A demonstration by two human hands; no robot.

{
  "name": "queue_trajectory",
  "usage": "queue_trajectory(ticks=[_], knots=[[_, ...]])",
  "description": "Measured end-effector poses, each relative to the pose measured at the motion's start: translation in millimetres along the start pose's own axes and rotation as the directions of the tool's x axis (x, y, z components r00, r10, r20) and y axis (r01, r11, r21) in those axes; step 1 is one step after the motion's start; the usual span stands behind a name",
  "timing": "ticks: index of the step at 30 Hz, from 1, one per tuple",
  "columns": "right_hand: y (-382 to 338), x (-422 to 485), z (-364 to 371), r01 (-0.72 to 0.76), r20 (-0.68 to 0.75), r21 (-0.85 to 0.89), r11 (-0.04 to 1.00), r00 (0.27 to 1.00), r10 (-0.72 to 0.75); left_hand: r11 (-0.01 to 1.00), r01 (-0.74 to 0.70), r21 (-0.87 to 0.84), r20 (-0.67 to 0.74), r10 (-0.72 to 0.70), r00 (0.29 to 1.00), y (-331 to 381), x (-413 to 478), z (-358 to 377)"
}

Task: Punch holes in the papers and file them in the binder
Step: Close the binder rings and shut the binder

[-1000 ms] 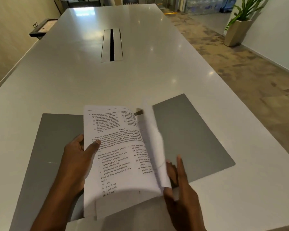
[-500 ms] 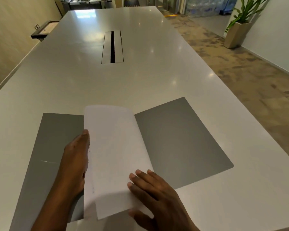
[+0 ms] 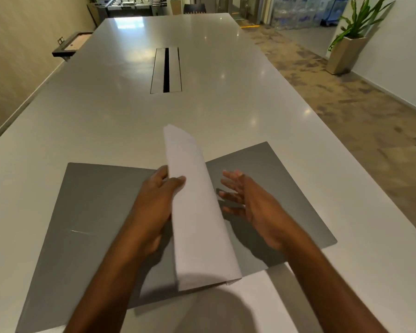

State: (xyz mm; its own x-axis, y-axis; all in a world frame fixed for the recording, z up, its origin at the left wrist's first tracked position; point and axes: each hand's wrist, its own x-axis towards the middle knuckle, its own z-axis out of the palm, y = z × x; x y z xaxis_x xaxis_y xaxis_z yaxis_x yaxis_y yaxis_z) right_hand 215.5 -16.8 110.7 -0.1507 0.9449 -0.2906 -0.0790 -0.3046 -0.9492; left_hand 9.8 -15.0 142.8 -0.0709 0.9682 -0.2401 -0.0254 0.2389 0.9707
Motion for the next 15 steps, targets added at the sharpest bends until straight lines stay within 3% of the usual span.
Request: queue_trajectory(ticks=[5,7,11,15], knots=[[-28,18,-20,-0.095,0.021,0.046,0.994,0.995,0.095,0.998,0.06,-0.013,0.179,-0.057,0.982,12,2,41],[-34,19,-28,-0.118,0.026,0.063,0.991,0.993,0.117,0.999,0.044,0.004,0.181,-0.044,0.983,12,9,45],[-34,19,-56,-0.18,0.089,0.106,0.978,0.981,0.17,0.974,-0.071,0.215,0.077,0.056,0.995,-1,21,33],[-25,20,-84,-0.235,-0.002,0.03,0.971,0.972,0.236,0.836,-0.161,0.524,0.032,0.169,0.985,-26,30,14]])
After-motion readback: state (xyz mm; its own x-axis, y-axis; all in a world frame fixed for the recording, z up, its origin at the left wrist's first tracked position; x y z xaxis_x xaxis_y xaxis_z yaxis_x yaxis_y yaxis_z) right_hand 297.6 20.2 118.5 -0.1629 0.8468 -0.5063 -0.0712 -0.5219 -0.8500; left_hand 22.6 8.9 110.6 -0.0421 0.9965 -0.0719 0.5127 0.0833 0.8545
